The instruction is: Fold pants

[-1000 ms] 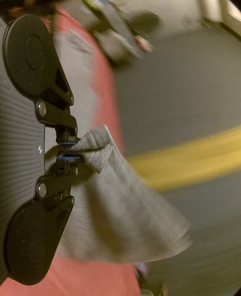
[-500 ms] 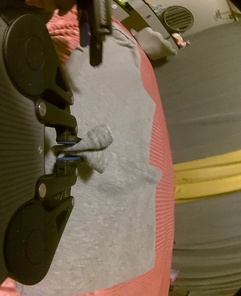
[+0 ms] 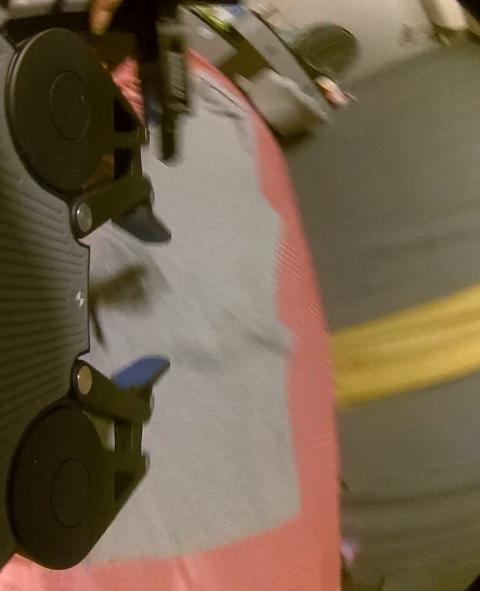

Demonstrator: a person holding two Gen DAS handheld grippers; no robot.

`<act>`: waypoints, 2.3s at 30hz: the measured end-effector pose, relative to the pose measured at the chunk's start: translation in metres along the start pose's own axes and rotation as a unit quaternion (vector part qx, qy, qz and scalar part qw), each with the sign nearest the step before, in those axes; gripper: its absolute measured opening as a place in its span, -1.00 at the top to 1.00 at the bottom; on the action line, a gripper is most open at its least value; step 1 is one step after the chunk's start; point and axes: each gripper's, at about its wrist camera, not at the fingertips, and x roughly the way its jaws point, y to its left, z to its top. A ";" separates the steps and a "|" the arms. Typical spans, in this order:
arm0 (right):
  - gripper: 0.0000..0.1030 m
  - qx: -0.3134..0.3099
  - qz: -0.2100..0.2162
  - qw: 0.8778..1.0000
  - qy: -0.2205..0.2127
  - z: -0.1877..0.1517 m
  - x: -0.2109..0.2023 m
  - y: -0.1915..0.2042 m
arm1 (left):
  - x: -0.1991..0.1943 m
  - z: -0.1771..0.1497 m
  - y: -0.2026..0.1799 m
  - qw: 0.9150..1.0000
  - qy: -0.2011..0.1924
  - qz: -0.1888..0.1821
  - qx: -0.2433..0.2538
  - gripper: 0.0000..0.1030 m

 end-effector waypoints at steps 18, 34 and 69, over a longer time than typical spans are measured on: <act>-0.92 -0.023 -0.235 0.964 0.125 -0.009 0.017 -0.059 | 0.052 0.019 -0.069 0.992 0.079 -0.037 0.093 -0.83; -0.92 0.116 -0.182 0.974 0.072 -0.017 0.014 -0.100 | 0.104 0.041 -0.130 0.977 0.095 -0.062 0.182 -0.03; -0.92 0.137 -0.181 0.972 0.063 -0.016 0.015 -0.104 | 0.104 0.036 -0.108 0.973 0.097 -0.105 0.181 0.21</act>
